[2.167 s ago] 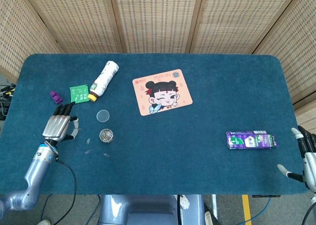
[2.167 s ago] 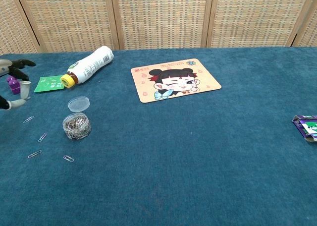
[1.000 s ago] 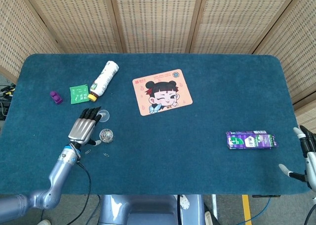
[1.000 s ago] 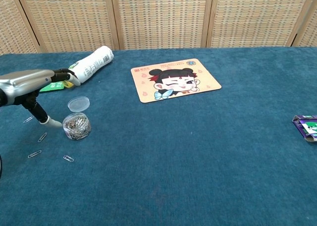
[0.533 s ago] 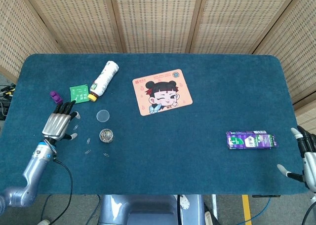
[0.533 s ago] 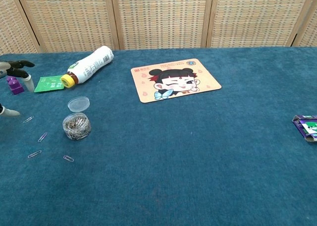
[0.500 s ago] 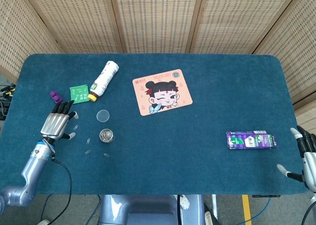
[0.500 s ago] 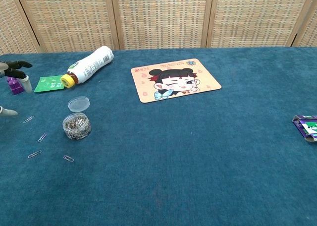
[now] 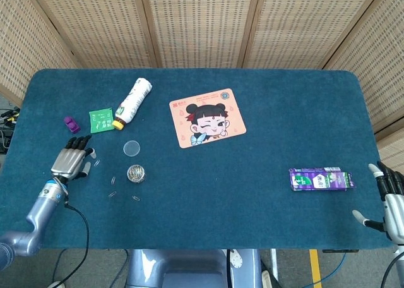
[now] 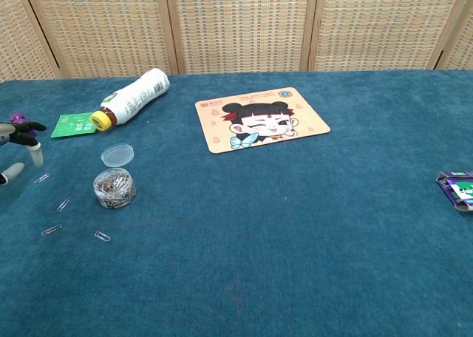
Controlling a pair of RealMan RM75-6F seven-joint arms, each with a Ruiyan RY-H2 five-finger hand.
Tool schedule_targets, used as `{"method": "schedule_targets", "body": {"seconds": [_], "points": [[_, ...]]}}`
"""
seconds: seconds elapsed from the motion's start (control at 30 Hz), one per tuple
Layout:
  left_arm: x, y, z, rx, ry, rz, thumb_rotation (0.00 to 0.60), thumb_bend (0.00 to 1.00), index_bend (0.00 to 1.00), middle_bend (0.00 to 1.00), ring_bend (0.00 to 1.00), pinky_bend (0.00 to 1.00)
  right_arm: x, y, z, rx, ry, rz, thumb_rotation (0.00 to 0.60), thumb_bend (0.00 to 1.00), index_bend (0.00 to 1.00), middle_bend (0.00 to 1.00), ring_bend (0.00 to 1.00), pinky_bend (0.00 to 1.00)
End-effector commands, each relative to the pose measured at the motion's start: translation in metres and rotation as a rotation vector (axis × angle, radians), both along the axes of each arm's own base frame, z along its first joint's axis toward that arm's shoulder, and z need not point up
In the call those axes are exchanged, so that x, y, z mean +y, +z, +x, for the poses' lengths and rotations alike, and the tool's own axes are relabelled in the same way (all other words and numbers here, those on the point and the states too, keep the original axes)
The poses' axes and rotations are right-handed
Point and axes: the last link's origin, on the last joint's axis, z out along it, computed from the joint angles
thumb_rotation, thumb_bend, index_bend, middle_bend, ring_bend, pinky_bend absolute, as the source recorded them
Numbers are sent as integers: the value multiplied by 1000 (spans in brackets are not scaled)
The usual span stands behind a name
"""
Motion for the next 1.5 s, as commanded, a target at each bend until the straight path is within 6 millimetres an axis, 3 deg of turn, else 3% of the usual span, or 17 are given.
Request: {"method": "schedule_targets", "body": {"seconds": [0.03,0.27,0.97,1.5], "points": [[0,-2,-2,4,34,-6,600,794,387,0,0,0,0,0,0,-1,0,0,600,0,0,0,0,0],[1,2,-2,-8,69,5,600,835,375,0,0,0,1,2,0,-6,3,-2,600,0,0,0,0,0],[3,-15,10,4,106,-14,600,844,359,0,0,0,1,3,-1,-12,1,-4,600,0,0,0,0,0],[-12,-18,31,4,39,-95,600,844,359,0,0,0,2,4,-1,-14,2,-6,600,0,0,0,0,0]]}}
